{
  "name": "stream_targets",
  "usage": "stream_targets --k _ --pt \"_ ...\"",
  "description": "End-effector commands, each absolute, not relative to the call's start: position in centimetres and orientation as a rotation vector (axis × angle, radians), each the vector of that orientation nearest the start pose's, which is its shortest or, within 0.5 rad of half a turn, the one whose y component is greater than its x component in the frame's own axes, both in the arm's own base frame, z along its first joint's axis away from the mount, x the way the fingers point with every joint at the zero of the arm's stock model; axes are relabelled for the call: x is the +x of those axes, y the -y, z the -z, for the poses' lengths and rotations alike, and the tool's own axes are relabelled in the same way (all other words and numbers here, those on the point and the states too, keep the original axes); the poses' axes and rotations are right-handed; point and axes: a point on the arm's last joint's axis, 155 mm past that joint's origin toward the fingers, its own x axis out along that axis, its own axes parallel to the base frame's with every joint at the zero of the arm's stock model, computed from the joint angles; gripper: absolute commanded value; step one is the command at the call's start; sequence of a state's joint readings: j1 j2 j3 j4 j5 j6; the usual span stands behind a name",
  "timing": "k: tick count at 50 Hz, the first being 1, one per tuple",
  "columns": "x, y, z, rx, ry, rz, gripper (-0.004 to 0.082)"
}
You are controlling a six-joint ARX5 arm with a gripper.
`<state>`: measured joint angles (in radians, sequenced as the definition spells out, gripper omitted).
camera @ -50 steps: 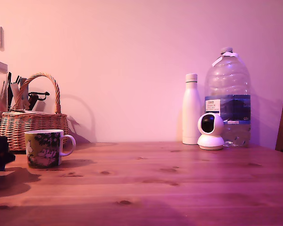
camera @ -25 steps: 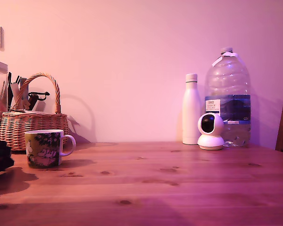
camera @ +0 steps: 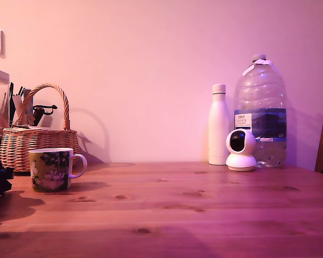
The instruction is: Pick up the coffee capsules from the table one by one and drop them inside the nearest coffee cup
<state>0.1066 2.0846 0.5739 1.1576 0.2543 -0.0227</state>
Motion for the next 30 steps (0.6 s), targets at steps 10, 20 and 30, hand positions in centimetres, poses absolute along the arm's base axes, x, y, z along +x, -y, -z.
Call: stream_targets --k 10,20,30 --pt "44.5 0.1 0.6 -0.095 -0.418 0.16 0.0163" --pt "43.0 0.6 -2.1 -0.07 -0.385 0.18 0.0163" --pt "41.1 2.2 -5.0 -0.063 -0.357 0.225 0.0163"
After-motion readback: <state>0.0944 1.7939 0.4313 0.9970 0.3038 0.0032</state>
